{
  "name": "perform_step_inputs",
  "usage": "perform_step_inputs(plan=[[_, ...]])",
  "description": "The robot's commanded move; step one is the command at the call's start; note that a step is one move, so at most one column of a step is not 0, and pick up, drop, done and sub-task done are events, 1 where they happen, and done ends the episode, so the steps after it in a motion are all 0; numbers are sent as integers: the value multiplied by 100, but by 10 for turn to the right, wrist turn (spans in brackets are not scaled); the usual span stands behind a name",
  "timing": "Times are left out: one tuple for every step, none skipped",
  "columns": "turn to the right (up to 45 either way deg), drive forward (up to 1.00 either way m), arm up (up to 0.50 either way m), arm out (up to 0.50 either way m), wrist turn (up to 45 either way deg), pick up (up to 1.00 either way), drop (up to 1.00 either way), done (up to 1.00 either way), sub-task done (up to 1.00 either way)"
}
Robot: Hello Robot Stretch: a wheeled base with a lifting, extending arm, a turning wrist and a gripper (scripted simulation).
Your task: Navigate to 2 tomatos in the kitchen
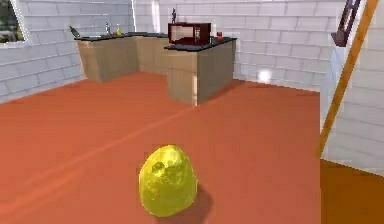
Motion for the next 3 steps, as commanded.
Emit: perform_step_inputs(plan=[[-450,0,0,0,0,0,0,0,0],[-150,0,0,0,0,0,0,0,0],[0,25,0,0,0,0,0,0,0]])
